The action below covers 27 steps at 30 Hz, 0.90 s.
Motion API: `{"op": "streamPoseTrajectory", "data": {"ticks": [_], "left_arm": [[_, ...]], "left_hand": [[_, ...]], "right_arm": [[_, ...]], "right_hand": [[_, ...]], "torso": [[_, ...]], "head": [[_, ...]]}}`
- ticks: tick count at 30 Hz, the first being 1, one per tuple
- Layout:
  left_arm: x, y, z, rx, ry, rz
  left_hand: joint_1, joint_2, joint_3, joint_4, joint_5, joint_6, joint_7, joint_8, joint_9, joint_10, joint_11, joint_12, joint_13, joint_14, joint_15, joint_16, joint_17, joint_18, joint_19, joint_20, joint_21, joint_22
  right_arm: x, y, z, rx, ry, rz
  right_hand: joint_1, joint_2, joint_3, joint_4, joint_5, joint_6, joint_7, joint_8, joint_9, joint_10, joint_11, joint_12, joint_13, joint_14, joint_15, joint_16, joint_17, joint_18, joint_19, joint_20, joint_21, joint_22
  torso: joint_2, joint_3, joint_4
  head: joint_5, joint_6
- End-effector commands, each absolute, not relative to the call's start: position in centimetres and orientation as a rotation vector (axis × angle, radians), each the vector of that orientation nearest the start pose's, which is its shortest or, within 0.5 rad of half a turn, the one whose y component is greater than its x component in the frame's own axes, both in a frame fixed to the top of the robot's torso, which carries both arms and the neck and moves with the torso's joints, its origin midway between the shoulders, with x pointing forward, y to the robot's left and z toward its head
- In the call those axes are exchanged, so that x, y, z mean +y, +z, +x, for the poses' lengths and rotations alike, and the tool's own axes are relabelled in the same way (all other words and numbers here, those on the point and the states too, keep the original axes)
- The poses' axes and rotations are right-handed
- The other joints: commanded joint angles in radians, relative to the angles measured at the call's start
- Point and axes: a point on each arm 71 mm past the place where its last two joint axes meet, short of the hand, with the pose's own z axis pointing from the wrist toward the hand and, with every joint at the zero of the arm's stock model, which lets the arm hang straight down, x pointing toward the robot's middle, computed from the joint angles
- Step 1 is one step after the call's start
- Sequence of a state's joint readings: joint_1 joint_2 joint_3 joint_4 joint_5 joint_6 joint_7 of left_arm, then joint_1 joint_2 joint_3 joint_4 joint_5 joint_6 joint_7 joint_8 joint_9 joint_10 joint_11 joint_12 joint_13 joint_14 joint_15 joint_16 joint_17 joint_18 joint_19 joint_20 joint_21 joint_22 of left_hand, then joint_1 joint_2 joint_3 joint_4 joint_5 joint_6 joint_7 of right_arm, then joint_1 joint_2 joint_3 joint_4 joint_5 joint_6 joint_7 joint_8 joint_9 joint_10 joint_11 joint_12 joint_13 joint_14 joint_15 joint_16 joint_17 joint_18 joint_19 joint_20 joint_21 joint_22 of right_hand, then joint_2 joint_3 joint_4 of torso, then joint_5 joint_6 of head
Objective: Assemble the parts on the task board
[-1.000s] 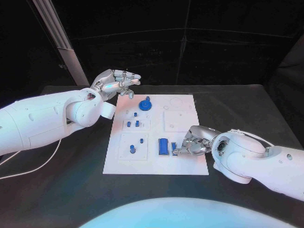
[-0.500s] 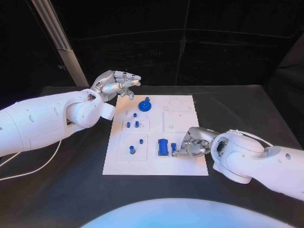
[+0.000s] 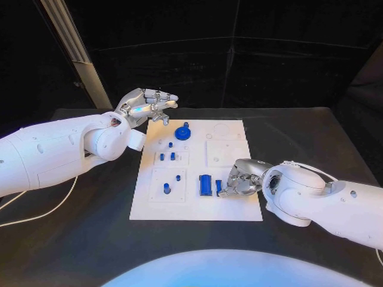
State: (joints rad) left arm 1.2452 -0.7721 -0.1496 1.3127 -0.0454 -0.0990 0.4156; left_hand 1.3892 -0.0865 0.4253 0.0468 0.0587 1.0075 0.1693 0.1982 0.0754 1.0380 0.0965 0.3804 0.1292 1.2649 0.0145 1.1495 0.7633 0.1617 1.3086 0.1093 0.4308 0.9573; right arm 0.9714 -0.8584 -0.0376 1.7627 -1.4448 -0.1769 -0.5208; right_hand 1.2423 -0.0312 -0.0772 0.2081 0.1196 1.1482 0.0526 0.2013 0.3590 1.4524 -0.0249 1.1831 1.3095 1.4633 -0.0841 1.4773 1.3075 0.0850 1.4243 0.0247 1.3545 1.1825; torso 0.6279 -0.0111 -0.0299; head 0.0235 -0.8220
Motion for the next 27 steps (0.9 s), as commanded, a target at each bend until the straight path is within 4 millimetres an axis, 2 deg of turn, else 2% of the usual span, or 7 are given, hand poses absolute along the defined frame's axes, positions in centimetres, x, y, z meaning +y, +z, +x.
{"op": "streamPoseTrajectory", "data": {"ticks": [1, 9, 13, 15, 17, 23, 27], "left_arm": [[22.6, -20.2, 51.7, 1.541, -1.576, -0.996], [22.7, -20.3, 51.7, 1.539, -1.574, -0.996], [22.8, -20.5, 51.7, 1.539, -1.570, -1.000], [22.9, -20.6, 51.7, 1.532, -1.572, -1.020], [23.1, -20.8, 51.8, 1.516, -1.572, -1.047], [23.5, -21.5, 52.3, 1.464, -1.574, -1.120], [23.8, -22.3, 52.8, 1.427, -1.560, -1.161]], "left_hand": [[-0.003, 0.002, 0.006, -0.001, 0.002, -0.006, 0.003, 0.006, 0.000, -0.007, 0.001, 0.003, 0.001, -0.007, -0.001, -0.004, -0.001, 0.018, -0.008, 0.000, -0.005, 0.002], [-0.004, 0.003, 0.008, -0.002, 0.002, -0.007, 0.003, 0.008, 0.000, -0.009, 0.002, 0.005, 0.001, -0.011, 0.000, -0.006, -0.004, 0.018, -0.010, 0.001, -0.006, 0.002], [-0.018, -0.001, 0.007, 0.002, 0.001, -0.012, 0.005, 0.012, 0.000, -0.013, 0.003, 0.009, 0.001, -0.032, 0.003, -0.029, -0.041, 0.017, -0.017, 0.003, -0.010, 0.000], [-0.040, -0.008, 0.001, 0.009, 0.002, -0.019, 0.006, 0.017, -0.001, -0.025, 0.006, 0.010, -0.002, -0.114, 0.009, -0.125, -0.173, 0.018, -0.048, 0.008, -0.035, -0.013], [-0.057, -0.017, -0.010, 0.015, 0.001, -0.032, 0.006, 0.023, -0.002, -0.039, 0.010, 0.001, -0.011, -0.170, 0.016, -0.207, -0.227, 0.020, -0.098, 0.015, -0.083, -0.044], [-0.089, -0.024, -0.055, 0.045, 0.001, -0.050, 0.005, 0.003, -0.009, -0.007, 0.023, -0.088, -0.062, -0.254, 0.059, -0.622, -0.418, 0.023, -0.269, 0.064, -0.315, -0.252], [-0.084, -0.015, -0.086, 0.052, 0.000, -0.048, 0.000, -0.030, -0.011, 0.000, 0.051, -0.174, -0.066, -0.303, 0.106, -0.833, -0.517, 0.014, -0.398, 0.118, -0.372, -0.401]], "right_arm": [[-15.9, -27.3, 38.8, 2.079, 0.546, -0.005], [-16.3, -26.1, 38.6, 1.970, 0.862, 0.144], [-17.4, -25.7, 39.3, 1.909, 1.079, 0.333], [-18.2, -25.3, 40.4, 1.853, 1.188, 0.459], [-19.1, -25.1, 41.7, 1.791, 1.260, 0.568], [-21.4, -24.5, 46.2, 1.586, 1.387, 0.807], [-22.1, -24.4, 48.9, 1.471, 1.423, 0.892]], "right_hand": [[-0.024, -0.007, -0.025, 0.011, -0.025, -0.003, 0.005, -0.006, 0.001, 0.002, 0.006, -0.007, 0.008, 0.074, 0.000, -0.004, 0.090, -0.007, -0.003, 0.001, -0.003, 0.000], [-0.035, -0.004, -0.071, 0.031, -0.049, -0.050, 0.020, -0.034, -0.003, -0.032, 0.019, -0.083, -0.036, 0.060, 0.009, -0.042, 0.031, 0.004, -0.033, 0.006, -0.043, -0.062], [0.030, 0.022, -0.072, 0.001, -0.022, -0.104, 0.044, -0.062, -0.009, -0.147, 0.039, -0.334, -0.192, 0.003, 0.026, -0.190, -0.168, 0.050, -0.151, 0.022, -0.219, -0.316], [0.078, 0.043, -0.066, -0.027, -0.002, -0.139, 0.063, -0.079, -0.017, -0.278, 0.057, -0.587, -0.354, -0.078, 0.042, -0.394, -0.401, 0.090, -0.274, 0.036, -0.418, -0.568], [0.142, 0.073, -0.050, -0.058, -0.006, -0.176, 0.089, -0.100, -0.028, -0.374, 0.088, -0.714, -0.451, -0.214, 0.072, -0.705, -0.683, 0.094, -0.356, 0.062, -0.567, -0.680], [0.229, 0.084, -0.040, -0.114, -0.038, -0.238, 0.148, -0.136, -0.080, -0.469, 0.168, -1.006, -0.774, -0.464, 0.184, -1.119, -0.908, 0.073, -0.548, 0.155, -0.907, -0.886], [0.199, 0.096, -0.068, -0.176, -0.042, -0.245, 0.153, -0.133, -0.147, -0.411, 0.182, -1.103, -1.005, -0.419, 0.201, -1.299, -1.087, 0.107, -0.496, 0.215, -1.090, -1.023]], "torso": [[0.000, 0.0002, -0.0007], [-0.005, -0.0012, -0.0034], [-0.019, -0.0058, -0.0054], [-0.028, -0.0094, -0.0077], [-0.042, -0.0137, -0.0106], [-0.065, -0.0170, -0.0177], [-0.080, -0.0142, -0.0232]], "head": [[-0.001, 0.004], [-0.005, 0.018], [-0.009, 0.029], [-0.013, 0.044], [-0.015, 0.063], [-0.023, 0.118], [-0.022, 0.147]]}}
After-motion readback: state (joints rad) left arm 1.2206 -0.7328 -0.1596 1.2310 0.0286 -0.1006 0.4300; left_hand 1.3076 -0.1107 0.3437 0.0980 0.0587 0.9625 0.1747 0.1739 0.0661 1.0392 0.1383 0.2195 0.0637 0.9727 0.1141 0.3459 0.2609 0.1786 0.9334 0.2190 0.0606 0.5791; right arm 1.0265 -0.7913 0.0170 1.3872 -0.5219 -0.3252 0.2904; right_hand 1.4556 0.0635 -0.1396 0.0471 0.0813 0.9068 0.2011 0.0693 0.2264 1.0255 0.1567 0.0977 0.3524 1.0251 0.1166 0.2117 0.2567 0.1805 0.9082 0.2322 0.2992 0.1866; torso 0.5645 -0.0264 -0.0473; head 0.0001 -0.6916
